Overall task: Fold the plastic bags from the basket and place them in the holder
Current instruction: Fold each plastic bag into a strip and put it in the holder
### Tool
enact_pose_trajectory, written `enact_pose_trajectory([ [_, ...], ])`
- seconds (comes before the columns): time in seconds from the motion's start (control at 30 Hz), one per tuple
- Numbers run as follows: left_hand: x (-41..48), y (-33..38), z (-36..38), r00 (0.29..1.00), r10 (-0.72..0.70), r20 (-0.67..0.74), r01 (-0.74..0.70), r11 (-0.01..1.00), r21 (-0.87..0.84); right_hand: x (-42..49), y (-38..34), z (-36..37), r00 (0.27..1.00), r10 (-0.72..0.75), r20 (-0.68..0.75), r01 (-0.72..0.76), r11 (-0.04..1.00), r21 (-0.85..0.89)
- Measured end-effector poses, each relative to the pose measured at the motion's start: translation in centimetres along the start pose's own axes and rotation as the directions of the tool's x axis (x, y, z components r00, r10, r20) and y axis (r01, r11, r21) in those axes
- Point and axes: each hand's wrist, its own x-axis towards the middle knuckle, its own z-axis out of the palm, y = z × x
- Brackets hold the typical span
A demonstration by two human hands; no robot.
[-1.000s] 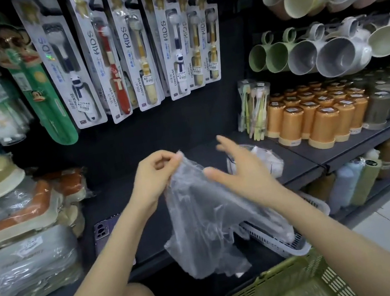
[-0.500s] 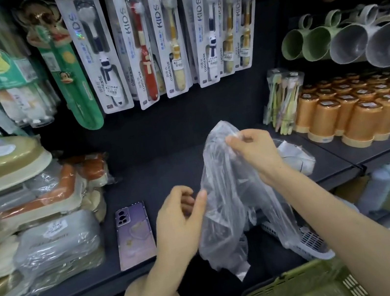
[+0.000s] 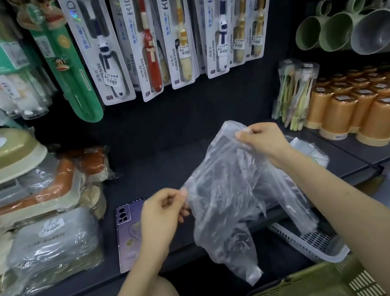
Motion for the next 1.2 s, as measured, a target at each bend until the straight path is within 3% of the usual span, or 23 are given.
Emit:
enact_pose_trajectory([
  [0.1, 1.2, -0.2, -0.5, 0.983, -0.18, -0.041, 0.169, 0.968, -0.184, -0.1, -0.2, -0.9, 0.997, 0.052, 0.05, -0.05, 0.998, -0.028],
  [0.2, 2.3, -0.3, -0.4, 0.96, -0.277, -0.049, 0.257, 0.935, -0.246, -2.2, 0.7, -1.4, 0.985, -0.169, -0.036, 0.154, 0.955, -0.254],
  [0.3, 3.1, 0.1, 0.3, 0.933, -0.356, -0.048, 0.322, 0.888, -0.327, -4.8, 3.6, -0.8, 0.939, -0.31, 0.145, 0.34, 0.792, -0.507],
  [0.37, 3.4, 0.2, 0.7, 0.915, -0.401, -0.043, 0.357, 0.856, -0.373, -5.0, 5.5, -0.9, 0.939, -0.285, 0.192, 0.341, 0.704, -0.623],
  [0.57, 3.8, 0.4, 2.2, 0.865, -0.502, -0.005, 0.442, 0.765, -0.468, -2.3, 6.8, -2.4, 0.977, -0.184, 0.104, 0.202, 0.669, -0.715],
  [0.67, 3.9, 0.4, 3.2, 0.849, -0.527, 0.029, 0.463, 0.716, -0.522, -3.3, 6.7, -2.7, 0.966, -0.227, 0.126, 0.252, 0.702, -0.666],
  [0.77, 3.8, 0.4, 3.8, 0.845, -0.533, 0.037, 0.459, 0.689, -0.561, -7.0, 6.3, -1.6, 0.943, -0.193, 0.27, 0.321, 0.74, -0.591],
  [0.9, 3.8, 0.3, 3.9, 0.831, -0.555, 0.017, 0.463, 0.675, -0.575, -9.2, 7.8, -0.8, 0.932, -0.081, 0.354, 0.334, 0.571, -0.75],
  [1.07, 5.1, -0.8, 1.8, 0.827, -0.556, -0.084, 0.427, 0.718, -0.549, -7.9, 8.9, -3.7, 0.98, -0.178, 0.088, 0.188, 0.689, -0.7],
  [1.2, 5.9, -1.9, -0.2, 0.816, -0.555, -0.164, 0.432, 0.773, -0.465, -7.1, 9.1, -7.1, 0.975, -0.212, -0.067, 0.117, 0.744, -0.657],
])
